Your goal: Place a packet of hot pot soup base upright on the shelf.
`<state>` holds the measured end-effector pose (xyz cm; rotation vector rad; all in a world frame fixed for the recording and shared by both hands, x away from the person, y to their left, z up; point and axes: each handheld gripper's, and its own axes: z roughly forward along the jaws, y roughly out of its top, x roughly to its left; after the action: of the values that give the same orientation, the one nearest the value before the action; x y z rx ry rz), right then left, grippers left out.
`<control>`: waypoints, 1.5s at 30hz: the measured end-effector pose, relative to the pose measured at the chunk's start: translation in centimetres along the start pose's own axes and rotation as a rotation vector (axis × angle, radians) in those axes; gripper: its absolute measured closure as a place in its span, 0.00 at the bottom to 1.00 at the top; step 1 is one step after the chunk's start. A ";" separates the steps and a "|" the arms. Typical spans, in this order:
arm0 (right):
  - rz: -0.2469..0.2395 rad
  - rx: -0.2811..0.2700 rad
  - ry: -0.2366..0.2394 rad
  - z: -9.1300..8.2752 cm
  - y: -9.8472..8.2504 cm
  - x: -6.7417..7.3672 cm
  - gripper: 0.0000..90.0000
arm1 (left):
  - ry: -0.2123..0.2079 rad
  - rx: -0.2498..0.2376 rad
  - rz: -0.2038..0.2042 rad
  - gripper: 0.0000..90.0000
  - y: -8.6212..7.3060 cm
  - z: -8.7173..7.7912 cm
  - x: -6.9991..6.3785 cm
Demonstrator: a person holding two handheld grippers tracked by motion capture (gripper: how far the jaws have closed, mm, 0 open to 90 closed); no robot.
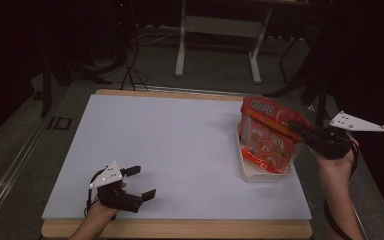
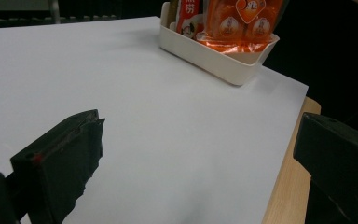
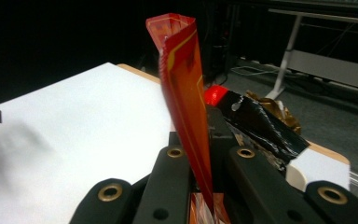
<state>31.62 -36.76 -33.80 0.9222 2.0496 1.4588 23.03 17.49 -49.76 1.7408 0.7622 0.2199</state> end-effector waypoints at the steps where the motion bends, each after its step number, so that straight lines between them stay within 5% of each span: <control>1: 0.001 -0.004 0.001 -0.1 -0.1 -0.1 1.00 | 0.000 0.000 -0.003 0.02 0.0 0.0 0.0; 16: 0.017 0.031 -0.007 -0.2 -1.3 -0.6 1.00 | 0.002 0.015 -0.007 0.02 -0.3 0.4 0.2; 27: 0.086 0.025 0.022 0.6 -4.4 -1.6 1.00 | 0.002 0.016 -0.015 0.02 -0.4 0.4 0.3; 34: 0.154 0.015 -0.003 -0.5 -6.3 -3.1 0.99 | 0.000 0.020 -0.014 0.02 -0.4 0.5 0.3; 39: 0.142 0.018 -0.006 -0.6 -6.0 -2.8 0.87 | -0.001 0.018 -0.016 0.02 -0.4 0.5 0.3; 45: 0.094 -0.045 -0.027 -1.3 -2.7 -1.3 0.69 | 0.000 0.015 -0.018 0.02 -0.4 0.5 0.3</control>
<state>30.86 -39.12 -35.94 1.0262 1.9697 1.5263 23.35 17.31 -50.36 1.7478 0.7805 0.2025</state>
